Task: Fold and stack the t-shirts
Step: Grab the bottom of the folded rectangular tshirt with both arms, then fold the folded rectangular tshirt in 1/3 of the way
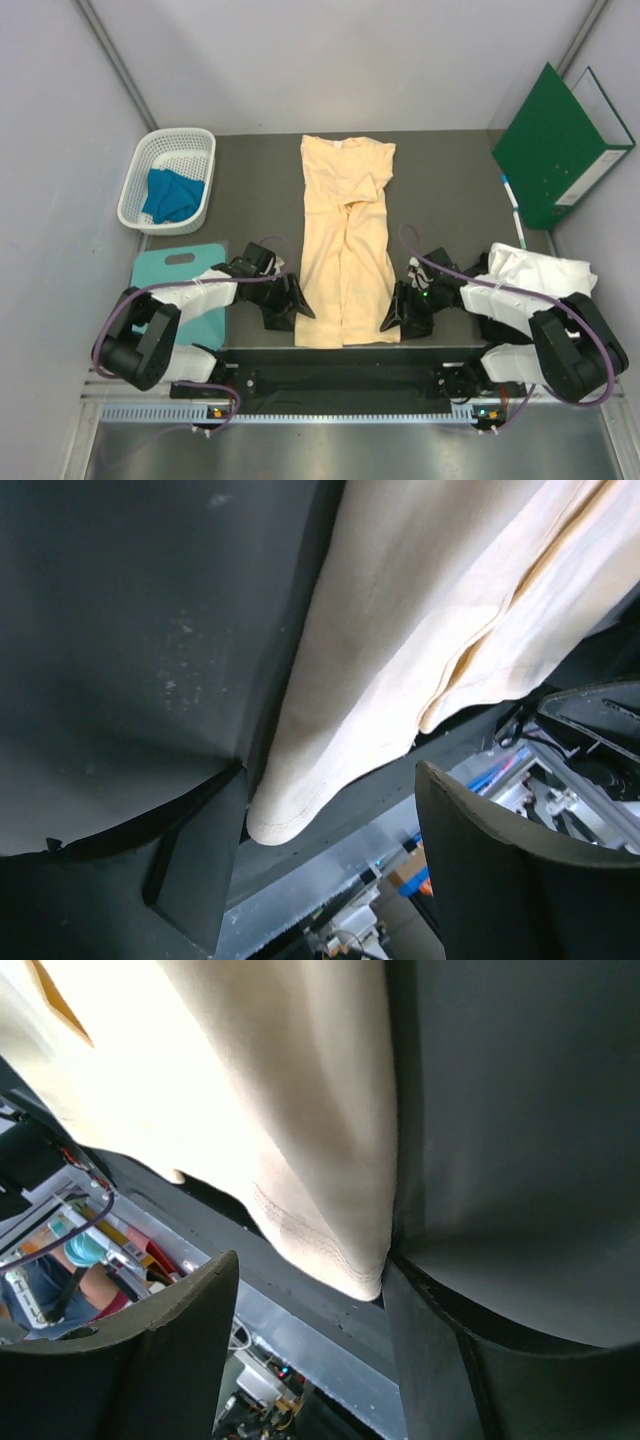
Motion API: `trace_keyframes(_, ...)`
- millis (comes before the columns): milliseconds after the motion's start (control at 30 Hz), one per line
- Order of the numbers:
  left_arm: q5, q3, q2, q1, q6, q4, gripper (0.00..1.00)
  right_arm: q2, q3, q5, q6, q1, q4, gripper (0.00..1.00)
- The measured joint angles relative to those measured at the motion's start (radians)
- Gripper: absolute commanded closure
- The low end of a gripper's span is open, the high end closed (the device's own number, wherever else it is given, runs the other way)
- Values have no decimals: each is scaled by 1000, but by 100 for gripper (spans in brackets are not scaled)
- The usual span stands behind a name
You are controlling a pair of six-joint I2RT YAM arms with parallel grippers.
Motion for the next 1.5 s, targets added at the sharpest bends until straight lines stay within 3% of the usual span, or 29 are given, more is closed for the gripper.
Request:
trace_keyframes(200,76,24,82,-46,-10,6,28,102,41,-19,43,47,54,53)
trace_keyframes(233,82,34,99,-55,-8,-2,28,124,51,-23,48,55,63,59)
trace_keyframes(300,93,59,134,-71,-4,-31,41,166,76,-22,57,73,72,67)
trace_keyframes(333,90,68,145,-77,3,-45,50,178,82,-23,56,77,74,77)
trace_keyframes(367,86,74,156,-80,11,-57,83,190,89,-19,55,83,75,81)
trace_keyframes(400,76,81,171,-83,27,-76,100,198,94,-15,53,87,75,85)
trace_keyframes(500,50,88,206,-86,55,-125,100,206,100,11,51,93,66,94)
trace_keyframes(700,-1,183,212,-89,115,-282,100,187,173,57,21,95,-38,96)
trace_keyframes(1000,-43,599,246,-63,177,-464,100,165,553,142,-88,90,-233,96)
trace_keyframes(1167,-24,815,382,5,209,-487,100,272,761,191,-171,56,-287,96)
trace_keyframes(1500,73,1283,784,164,264,-534,100,579,1020,202,-298,-102,-314,96)
